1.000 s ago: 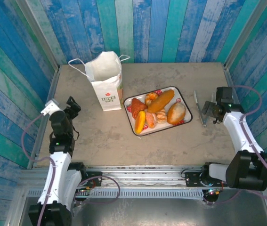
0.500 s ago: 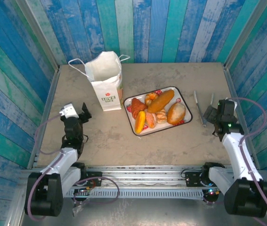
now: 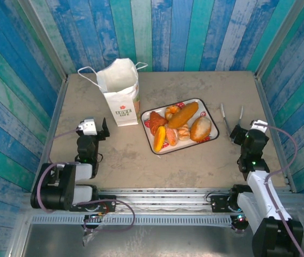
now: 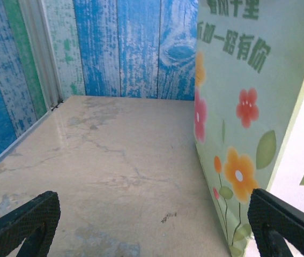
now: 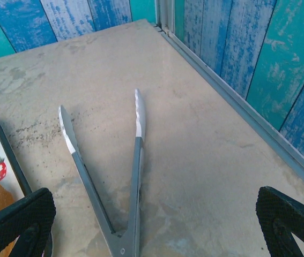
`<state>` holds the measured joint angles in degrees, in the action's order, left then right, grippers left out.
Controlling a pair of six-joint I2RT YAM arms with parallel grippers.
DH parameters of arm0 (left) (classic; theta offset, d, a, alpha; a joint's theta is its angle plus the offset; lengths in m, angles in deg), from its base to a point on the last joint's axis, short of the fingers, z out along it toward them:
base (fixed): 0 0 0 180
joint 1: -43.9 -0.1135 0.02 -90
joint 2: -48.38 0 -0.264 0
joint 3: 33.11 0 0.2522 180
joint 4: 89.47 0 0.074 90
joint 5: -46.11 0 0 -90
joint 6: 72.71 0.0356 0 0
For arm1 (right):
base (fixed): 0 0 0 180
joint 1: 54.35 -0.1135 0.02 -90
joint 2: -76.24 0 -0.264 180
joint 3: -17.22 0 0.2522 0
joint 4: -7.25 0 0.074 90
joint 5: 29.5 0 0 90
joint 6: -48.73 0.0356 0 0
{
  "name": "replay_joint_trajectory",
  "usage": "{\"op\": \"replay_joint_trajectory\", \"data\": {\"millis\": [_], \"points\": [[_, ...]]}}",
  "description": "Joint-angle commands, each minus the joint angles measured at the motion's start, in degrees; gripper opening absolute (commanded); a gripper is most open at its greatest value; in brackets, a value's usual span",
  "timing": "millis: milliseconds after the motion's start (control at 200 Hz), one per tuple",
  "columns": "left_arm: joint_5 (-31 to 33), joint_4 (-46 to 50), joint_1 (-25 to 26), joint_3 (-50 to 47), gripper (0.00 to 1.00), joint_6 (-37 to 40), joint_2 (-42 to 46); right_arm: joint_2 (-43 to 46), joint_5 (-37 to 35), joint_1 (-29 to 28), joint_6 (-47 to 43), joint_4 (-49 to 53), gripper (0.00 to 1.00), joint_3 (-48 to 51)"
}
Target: Take the fake bread out of the paper bag
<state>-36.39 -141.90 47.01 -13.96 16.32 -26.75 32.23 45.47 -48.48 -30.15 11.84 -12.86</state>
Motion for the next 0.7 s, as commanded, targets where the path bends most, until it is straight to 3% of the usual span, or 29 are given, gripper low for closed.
{"op": "replay_joint_trajectory", "data": {"millis": [0, 120, 280, 336, 696], "points": [[-1.9, -9.5, 0.2, -0.1, 0.94, 2.7, -5.5, -2.8, 0.9, 0.0, -0.8, -9.4, 1.00, 1.2], [-2.4, -15.1, 0.2, 0.4, 0.94, 3.3, -11.2, -7.1, 1.9, -0.8, -1.0, -16.7, 1.00, 3.0], [-1.5, -3.5, 0.1, 6.1, 0.94, 2.4, -10.9, -13.9, 2.0, -1.8, -1.5, -26.4, 1.00, 4.1], [0.1, 5.1, -0.2, 9.9, 0.94, 0.9, -10.6, -17.1, 2.2, -2.3, -2.0, -29.3, 1.00, 4.0], [-0.8, 4.9, -2.1, 10.2, 0.94, -0.9, -10.9, -35.3, 3.7, -7.7, -8.9, -43.3, 1.00, -0.4]]}}
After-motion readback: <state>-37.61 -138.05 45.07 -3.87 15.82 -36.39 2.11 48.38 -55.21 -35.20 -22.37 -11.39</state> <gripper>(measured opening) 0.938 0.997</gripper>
